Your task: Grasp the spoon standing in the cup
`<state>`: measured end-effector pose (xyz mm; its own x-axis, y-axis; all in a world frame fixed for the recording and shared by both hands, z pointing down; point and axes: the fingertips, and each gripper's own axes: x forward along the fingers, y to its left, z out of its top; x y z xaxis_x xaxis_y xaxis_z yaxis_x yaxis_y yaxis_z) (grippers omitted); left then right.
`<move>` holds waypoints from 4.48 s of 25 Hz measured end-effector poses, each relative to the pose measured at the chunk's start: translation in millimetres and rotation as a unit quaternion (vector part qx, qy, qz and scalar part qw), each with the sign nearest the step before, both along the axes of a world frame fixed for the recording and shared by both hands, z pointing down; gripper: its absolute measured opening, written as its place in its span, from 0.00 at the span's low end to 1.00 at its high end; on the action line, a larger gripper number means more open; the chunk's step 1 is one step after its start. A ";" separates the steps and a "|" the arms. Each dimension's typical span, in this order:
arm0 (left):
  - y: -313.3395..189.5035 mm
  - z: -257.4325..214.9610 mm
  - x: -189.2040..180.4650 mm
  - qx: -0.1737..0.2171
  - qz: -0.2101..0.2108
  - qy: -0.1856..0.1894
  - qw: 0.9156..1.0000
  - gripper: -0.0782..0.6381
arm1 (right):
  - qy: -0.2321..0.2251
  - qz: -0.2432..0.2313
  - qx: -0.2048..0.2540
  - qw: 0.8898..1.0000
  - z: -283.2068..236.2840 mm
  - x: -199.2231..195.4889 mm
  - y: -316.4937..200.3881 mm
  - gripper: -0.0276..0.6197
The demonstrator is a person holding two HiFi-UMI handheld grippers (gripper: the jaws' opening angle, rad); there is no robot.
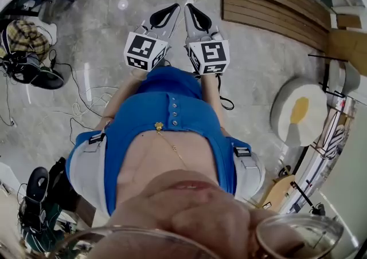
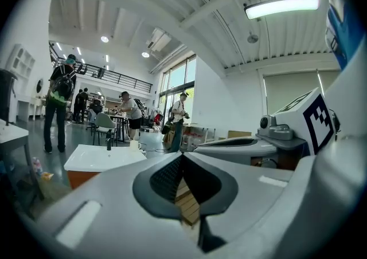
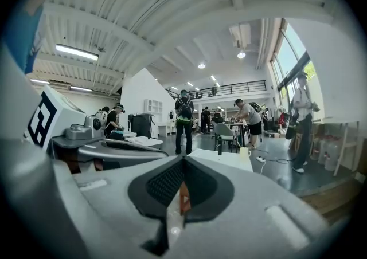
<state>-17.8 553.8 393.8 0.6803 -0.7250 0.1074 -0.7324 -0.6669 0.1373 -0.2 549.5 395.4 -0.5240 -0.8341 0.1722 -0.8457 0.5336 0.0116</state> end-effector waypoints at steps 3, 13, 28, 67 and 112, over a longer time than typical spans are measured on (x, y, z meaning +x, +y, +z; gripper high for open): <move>-23.7 -3.7 -6.0 0.008 0.015 0.003 1.000 0.10 | 0.008 0.004 0.005 1.000 -2.1 -10.4 -25.1 0.04; -84.3 -0.4 -37.5 0.013 0.045 -0.001 0.999 0.10 | 0.005 0.027 0.000 1.000 4.3 -46.6 -88.3 0.04; -129.2 13.0 -63.5 -0.004 0.044 0.004 0.999 0.10 | 0.010 0.052 -0.021 0.998 17.9 -55.4 -123.4 0.04; -355.5 2.4 80.6 -0.001 -0.043 -0.019 0.999 0.10 | -0.005 -0.061 -0.028 0.998 5.6 78.7 -349.4 0.04; -556.6 1.0 -30.5 0.010 0.033 0.007 0.999 0.11 | 0.014 0.006 -0.016 1.000 16.2 -23.2 -556.3 0.04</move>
<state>-48.3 -2.9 394.8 0.7276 -0.6808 0.0842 -0.6853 -0.7159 0.1338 -23.4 -6.8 411.7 -0.5088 -0.8341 0.2130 -0.8516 0.5239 0.0176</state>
